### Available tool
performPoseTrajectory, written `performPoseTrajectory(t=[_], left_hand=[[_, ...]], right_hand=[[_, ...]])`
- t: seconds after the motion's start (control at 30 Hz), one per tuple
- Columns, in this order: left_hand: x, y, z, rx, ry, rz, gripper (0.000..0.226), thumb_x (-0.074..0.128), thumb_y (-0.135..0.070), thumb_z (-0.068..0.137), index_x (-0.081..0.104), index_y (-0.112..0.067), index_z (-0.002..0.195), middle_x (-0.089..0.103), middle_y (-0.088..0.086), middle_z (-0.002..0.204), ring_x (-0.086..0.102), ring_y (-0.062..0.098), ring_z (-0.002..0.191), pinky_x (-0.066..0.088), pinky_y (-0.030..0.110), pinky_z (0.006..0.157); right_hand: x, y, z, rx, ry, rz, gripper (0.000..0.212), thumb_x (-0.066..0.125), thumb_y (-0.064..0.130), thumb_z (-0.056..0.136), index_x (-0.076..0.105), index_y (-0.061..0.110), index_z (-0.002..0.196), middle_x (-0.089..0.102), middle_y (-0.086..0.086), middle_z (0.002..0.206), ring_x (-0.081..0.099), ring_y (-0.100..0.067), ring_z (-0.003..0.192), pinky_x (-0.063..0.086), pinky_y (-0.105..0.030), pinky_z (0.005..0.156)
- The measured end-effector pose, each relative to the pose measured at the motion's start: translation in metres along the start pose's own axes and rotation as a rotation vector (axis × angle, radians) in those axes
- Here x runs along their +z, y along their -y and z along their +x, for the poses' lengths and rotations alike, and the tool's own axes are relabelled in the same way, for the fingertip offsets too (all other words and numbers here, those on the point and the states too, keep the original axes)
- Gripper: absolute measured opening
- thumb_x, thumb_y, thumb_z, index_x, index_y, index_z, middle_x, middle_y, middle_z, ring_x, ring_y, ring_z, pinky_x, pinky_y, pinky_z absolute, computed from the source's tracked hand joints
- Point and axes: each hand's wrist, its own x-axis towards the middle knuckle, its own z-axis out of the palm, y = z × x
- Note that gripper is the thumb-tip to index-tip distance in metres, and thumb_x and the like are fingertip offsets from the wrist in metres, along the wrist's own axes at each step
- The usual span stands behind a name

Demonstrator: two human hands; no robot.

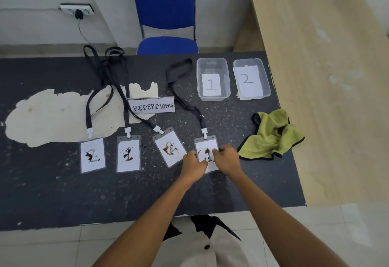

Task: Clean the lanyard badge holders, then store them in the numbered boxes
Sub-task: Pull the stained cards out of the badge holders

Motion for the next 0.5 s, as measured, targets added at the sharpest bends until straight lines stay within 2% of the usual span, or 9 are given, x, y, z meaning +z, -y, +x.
performPoseTrajectory(t=[0.1,0.17,0.27,0.37,0.5], left_hand=[[-0.006,-0.004,-0.005,-0.062,0.036,-0.127,0.032,0.058,-0.009,0.086,0.045,-0.018,0.114,0.06,0.005,0.111,0.06,0.016,0.092,0.046,0.024,0.064],[-0.011,-0.006,-0.009,-0.083,0.041,-0.183,0.032,0.057,-0.008,0.087,0.045,-0.017,0.114,0.062,0.004,0.11,0.059,0.012,0.088,0.046,0.022,0.06],[-0.018,-0.008,-0.013,-0.058,-0.02,-0.239,0.034,0.058,-0.009,0.086,0.047,-0.014,0.118,0.062,0.004,0.103,0.059,0.011,0.082,0.043,0.02,0.057],[-0.031,-0.008,-0.014,-0.051,-0.094,-0.312,0.031,0.058,-0.008,0.087,0.045,-0.016,0.113,0.059,-0.001,0.093,0.056,0.007,0.078,0.041,0.019,0.058],[-0.05,-0.001,-0.012,-0.075,-0.16,-0.356,0.031,0.057,-0.01,0.087,0.046,-0.016,0.115,0.056,-0.006,0.092,0.056,0.007,0.082,0.051,0.029,0.073]], right_hand=[[-0.008,0.013,-0.012,0.009,0.0,0.078,0.03,0.057,0.021,0.089,0.062,-0.008,0.087,0.066,-0.022,0.087,0.06,-0.029,0.075,0.048,-0.041,0.065],[-0.011,0.017,-0.017,0.002,-0.003,0.1,0.028,0.056,0.015,0.09,0.062,-0.013,0.094,0.068,-0.023,0.091,0.062,-0.031,0.078,0.051,-0.043,0.072],[-0.012,0.025,-0.021,-0.018,0.009,0.13,0.019,0.056,0.014,0.09,0.064,0.001,0.101,0.068,-0.012,0.096,0.061,-0.021,0.08,0.049,-0.033,0.069],[-0.006,0.036,-0.021,-0.053,0.023,0.178,0.017,0.057,0.017,0.09,0.062,0.006,0.103,0.065,-0.002,0.089,0.059,-0.016,0.079,0.046,-0.028,0.066],[0.006,0.057,-0.022,-0.122,0.053,0.155,0.015,0.057,0.019,0.09,0.062,0.008,0.101,0.067,-0.004,0.091,0.062,-0.016,0.08,0.049,-0.026,0.065]])
